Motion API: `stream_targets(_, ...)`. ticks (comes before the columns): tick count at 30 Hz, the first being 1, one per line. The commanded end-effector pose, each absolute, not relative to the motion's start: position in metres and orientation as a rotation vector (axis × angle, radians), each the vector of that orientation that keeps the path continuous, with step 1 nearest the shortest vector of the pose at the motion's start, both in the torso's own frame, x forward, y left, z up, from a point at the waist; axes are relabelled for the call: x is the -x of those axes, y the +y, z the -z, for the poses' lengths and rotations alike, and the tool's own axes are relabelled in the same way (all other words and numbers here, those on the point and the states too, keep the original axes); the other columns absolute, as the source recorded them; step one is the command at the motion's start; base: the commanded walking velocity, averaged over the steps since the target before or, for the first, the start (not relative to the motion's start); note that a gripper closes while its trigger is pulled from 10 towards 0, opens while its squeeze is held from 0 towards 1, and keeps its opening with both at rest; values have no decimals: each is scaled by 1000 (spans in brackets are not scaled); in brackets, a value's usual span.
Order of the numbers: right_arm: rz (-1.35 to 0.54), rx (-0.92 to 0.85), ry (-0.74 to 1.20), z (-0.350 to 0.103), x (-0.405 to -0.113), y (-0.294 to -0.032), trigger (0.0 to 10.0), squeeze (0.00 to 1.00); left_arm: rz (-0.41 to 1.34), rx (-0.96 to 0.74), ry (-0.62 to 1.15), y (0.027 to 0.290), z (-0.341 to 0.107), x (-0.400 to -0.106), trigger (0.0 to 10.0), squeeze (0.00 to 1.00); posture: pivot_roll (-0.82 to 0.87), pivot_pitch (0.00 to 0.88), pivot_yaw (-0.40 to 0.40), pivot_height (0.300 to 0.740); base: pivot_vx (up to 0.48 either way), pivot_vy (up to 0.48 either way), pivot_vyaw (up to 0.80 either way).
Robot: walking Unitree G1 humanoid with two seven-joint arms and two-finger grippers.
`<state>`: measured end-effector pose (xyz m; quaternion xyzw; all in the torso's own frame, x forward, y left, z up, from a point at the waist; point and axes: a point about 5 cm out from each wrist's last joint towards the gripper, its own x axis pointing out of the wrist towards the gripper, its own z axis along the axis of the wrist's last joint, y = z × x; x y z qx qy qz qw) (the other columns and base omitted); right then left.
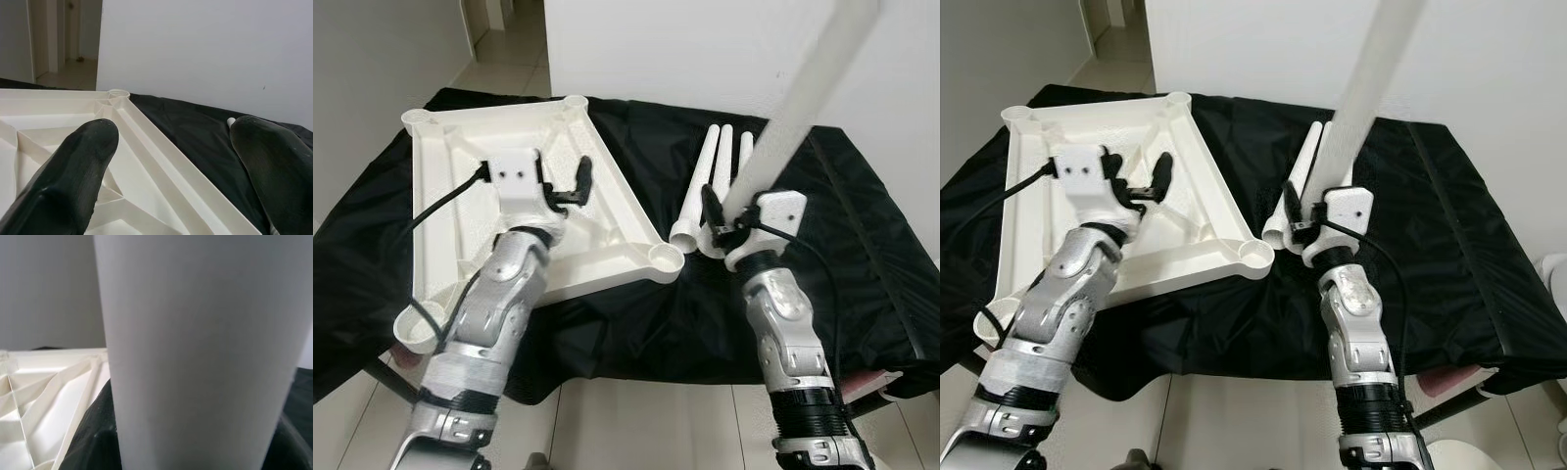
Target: Building children table
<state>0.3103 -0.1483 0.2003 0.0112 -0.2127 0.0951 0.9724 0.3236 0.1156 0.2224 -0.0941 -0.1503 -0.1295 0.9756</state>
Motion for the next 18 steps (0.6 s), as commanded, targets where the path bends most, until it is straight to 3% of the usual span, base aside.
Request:
stream_targets(1, -191, -23, -472, -205, -305, -150, 10000, 0, 477, 142, -336, 105, -222, -316, 10000, 0, -20, 43, 8, 740, 0, 0, 0)
stream_targets(11, -133, -50, -463, -193, -290, -145, 10000, 0, 411, 183, -317, 111, -207, -307, 10000, 0, -22, 33, 2, 740, 0, 0, 0)
stream_targets(18, -153, -35, -445, -189, -283, -144, 10000, 0, 483, 149, -317, 100, -206, -299, 10000, 0, -11, 47, 32, 740, 0, 0, 0)
